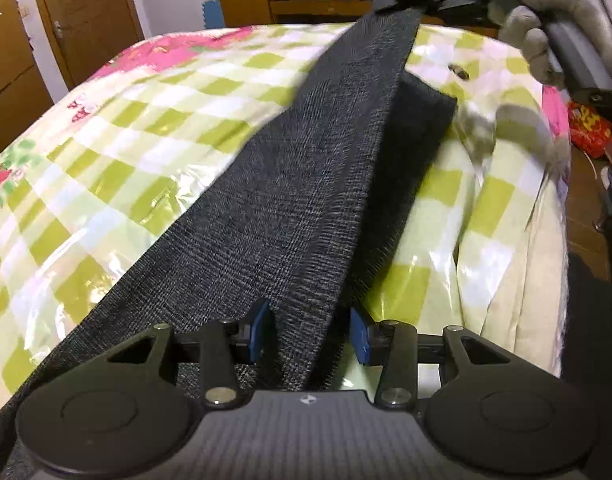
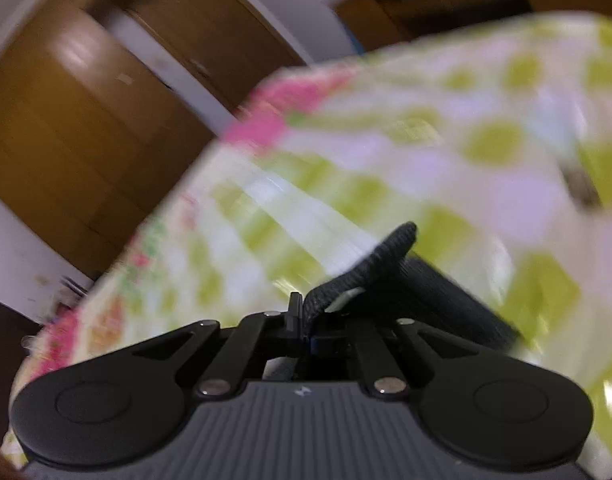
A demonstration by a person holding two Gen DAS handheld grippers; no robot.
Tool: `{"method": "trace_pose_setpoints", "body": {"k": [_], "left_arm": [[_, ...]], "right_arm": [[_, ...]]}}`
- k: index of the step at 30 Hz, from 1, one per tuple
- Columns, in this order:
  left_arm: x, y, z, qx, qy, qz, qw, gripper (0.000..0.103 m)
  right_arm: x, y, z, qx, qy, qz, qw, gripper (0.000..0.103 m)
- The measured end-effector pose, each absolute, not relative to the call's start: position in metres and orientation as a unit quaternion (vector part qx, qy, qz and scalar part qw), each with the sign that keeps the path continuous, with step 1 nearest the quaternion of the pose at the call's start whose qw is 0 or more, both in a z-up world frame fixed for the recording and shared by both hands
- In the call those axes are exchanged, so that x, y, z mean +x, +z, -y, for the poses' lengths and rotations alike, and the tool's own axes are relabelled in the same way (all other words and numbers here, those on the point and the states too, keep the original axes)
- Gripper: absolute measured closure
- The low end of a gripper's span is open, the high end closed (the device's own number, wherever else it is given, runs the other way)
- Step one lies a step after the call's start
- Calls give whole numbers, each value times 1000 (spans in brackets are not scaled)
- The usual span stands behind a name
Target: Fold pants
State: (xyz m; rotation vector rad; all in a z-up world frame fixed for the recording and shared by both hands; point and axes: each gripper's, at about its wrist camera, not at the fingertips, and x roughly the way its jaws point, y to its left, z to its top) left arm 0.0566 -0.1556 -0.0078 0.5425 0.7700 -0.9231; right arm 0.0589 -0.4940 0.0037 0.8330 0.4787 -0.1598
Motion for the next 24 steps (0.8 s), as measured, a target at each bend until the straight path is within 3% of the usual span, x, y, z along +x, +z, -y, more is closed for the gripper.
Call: {"method": "trace_pose_setpoints", "body": {"k": [3,6,9,13,20,24], "left_arm": [[60,-15,158,251,-428,-363,789,49],[61,-27,162,252,-423,-374,786,49],[61,-26,161,245,-426,-377,785,49],[64,-25,164,252,-428,-378,781,48],[62,-26,165,256,-427,-376,782,48],[62,-25,166,260,-427,-375,781,48]], "right_arm": [[44,19,490,389,-70,-186,900,100],[49,-24,491,345,-124,-261,893,99],[37,-67,508,426,-148,-295,843,98],[30,-59,514,409,-151,-284,854,90],[16,-34,520,408,-168,-241,864,97],[9,-49,524,415,-185,-272,849,96]]}}
